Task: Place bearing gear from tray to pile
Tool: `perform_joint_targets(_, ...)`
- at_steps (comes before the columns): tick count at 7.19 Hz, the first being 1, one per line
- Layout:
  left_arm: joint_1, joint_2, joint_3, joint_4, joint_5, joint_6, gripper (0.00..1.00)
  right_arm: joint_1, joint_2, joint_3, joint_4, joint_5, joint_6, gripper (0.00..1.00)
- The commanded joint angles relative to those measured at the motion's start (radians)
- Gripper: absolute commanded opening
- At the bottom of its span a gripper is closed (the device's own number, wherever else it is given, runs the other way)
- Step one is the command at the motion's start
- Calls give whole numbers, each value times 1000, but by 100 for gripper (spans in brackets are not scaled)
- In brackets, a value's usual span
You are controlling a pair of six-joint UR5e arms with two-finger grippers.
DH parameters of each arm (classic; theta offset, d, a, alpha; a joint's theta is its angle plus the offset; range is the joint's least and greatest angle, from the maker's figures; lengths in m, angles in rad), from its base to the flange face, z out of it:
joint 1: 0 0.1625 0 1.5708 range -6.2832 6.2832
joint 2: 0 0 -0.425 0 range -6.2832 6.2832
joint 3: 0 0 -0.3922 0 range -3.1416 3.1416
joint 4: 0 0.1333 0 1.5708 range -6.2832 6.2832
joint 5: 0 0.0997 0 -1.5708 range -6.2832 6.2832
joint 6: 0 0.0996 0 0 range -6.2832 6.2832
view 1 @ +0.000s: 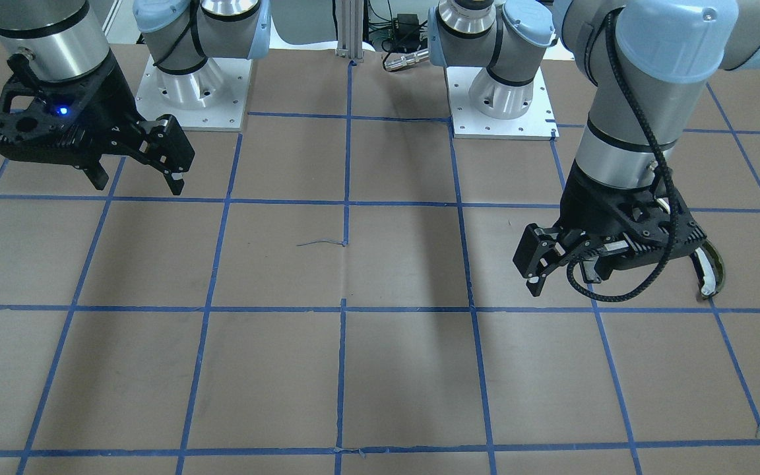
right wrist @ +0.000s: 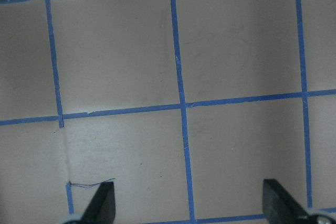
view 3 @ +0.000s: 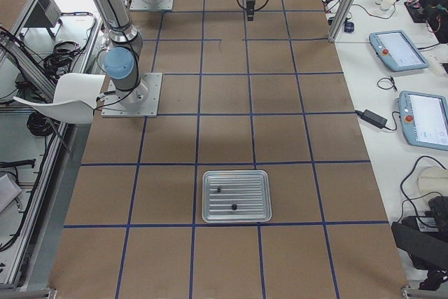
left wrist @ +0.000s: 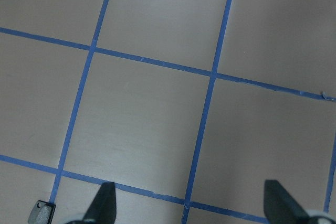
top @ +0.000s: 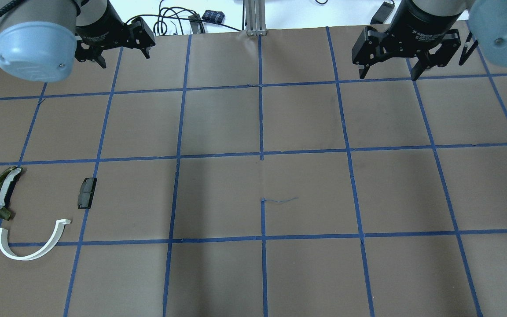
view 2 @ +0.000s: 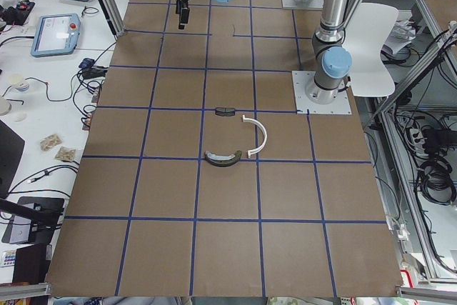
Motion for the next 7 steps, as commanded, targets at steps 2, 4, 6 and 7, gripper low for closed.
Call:
perform_joint_targets(2,-3,-7,-5,-6,0,7,100,0,1,1,-1,-6,-32,100)
perform_joint_targets(4,-3,-7,-4,-32,-3,7,100,-2,1,-7,2,-9,-33,100)
perform_joint_targets(6,-5,-4,-13,-54,-5,9,100,-14,3,-7,-3,-9,-33,100)
perform_joint_targets(7,-2,-4,-21,-49,-5,9,100,-26,7,-7,-14,-9,-42,100)
